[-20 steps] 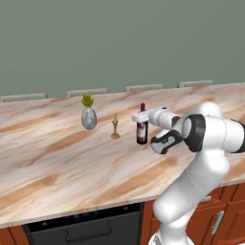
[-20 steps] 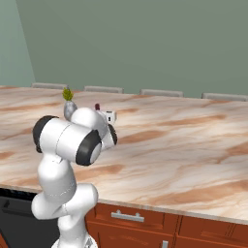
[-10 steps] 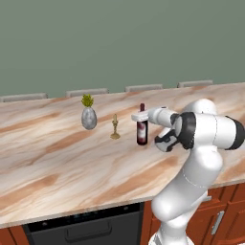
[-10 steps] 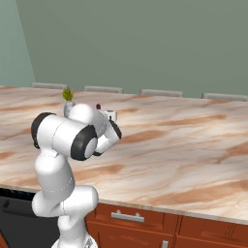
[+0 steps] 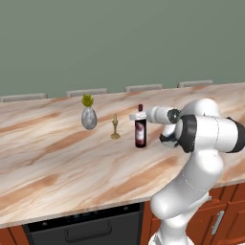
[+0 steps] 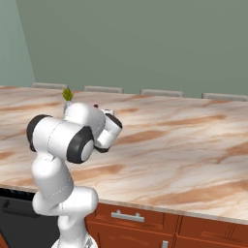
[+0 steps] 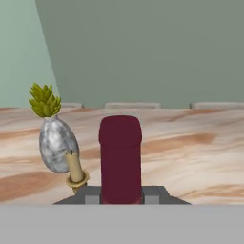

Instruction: Open the cabinet directly in front. Then move the wine and the mug to the dining counter with the candle on it.

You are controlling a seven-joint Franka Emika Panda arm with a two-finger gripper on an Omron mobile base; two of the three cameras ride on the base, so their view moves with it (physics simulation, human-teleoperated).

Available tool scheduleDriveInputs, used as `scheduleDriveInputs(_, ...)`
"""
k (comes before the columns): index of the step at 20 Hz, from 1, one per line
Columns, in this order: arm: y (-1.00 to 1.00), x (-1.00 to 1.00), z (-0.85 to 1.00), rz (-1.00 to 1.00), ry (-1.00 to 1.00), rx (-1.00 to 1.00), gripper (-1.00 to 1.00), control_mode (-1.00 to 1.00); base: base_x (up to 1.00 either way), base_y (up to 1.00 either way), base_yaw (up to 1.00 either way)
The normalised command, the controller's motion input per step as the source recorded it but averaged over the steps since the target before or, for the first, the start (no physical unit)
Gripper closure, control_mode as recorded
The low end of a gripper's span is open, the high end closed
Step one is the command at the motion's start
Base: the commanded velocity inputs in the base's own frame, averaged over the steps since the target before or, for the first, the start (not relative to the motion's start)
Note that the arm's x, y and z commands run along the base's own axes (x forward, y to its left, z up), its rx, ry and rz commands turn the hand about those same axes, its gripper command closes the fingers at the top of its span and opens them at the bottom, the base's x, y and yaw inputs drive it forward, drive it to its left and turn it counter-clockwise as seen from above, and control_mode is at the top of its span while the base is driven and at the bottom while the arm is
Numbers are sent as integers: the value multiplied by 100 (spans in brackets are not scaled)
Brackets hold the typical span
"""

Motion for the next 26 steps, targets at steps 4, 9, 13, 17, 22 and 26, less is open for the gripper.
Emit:
scheduleDriveInputs(4, 0, 1, 45, 0, 16, 0, 100, -100, 0, 0, 0)
scheduleDriveInputs(9, 0, 9, 1, 0, 4, 0, 100, -100, 0, 0, 0)
scheduleDriveInputs(13, 0, 10, -17, 1, 0, 0, 100, -100, 0, 0, 0)
scheduleDriveInputs(17, 0, 5, -31, 2, 0, 0, 100, -100, 0, 0, 0)
scheduleDriveInputs(22, -3, -8, -39, 4, -1, 0, 100, -100, 0, 0, 0)
scheduleDriveInputs(26, -17, -40, -43, 5, -5, 0, 100, -100, 0, 0, 0)
